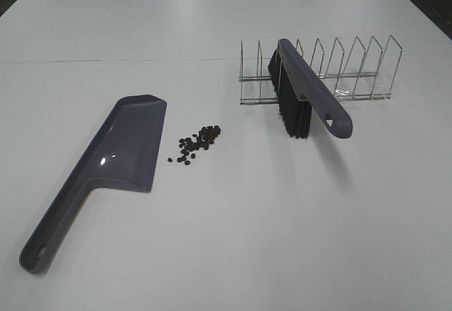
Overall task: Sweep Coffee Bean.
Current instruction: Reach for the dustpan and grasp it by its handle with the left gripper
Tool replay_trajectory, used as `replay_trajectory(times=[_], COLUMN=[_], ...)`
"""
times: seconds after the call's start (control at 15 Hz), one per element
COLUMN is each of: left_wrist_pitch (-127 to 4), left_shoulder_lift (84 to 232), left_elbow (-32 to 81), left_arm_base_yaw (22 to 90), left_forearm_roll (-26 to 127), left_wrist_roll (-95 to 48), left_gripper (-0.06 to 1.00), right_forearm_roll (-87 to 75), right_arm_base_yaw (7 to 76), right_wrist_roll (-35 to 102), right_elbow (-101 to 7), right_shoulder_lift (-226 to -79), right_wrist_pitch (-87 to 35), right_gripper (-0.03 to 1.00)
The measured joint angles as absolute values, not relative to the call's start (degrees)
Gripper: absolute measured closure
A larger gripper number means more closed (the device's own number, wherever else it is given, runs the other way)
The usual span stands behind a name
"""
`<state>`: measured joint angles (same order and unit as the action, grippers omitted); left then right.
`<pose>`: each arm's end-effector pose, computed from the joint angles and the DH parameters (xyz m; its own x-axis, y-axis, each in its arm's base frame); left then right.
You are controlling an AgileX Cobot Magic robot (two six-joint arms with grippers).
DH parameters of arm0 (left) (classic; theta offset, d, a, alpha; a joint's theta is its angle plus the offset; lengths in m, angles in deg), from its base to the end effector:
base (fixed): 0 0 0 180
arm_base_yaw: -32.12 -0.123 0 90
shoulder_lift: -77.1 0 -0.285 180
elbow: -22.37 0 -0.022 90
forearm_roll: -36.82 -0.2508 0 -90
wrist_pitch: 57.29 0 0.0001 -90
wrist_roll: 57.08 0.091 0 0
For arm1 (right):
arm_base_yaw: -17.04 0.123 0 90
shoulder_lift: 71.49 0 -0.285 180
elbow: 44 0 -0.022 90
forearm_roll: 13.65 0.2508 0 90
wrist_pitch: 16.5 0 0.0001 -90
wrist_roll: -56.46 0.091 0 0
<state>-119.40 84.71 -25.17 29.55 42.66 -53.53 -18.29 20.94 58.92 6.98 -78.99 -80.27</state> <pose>-0.0083 -0.0086 0.2807 -0.4551 -0.0063 -0.8904 0.0417 0.9987 -0.0284 -0.0030 -0.0068 0.2617 -0.5313 -0.0291 -0.8467 -0.0028 0.9995 -0.0326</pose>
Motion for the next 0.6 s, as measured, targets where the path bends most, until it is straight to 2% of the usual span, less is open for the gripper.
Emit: replay_trajectory(times=[0.6], left_wrist_pitch=[-119.4], left_shoulder_lift=[84.7], left_elbow=[-25.2], left_arm_base_yaw=[29.5], left_forearm_roll=[42.7], left_wrist_roll=[-53.6], left_gripper=[-0.05], right_forearm_roll=[-18.3], right_arm_base_yaw=[20.9], right_wrist_roll=[58.9], right_elbow=[7.0], right_shoulder_lift=[-79.0], right_wrist_pitch=[-80.3], right_gripper=[0.34])
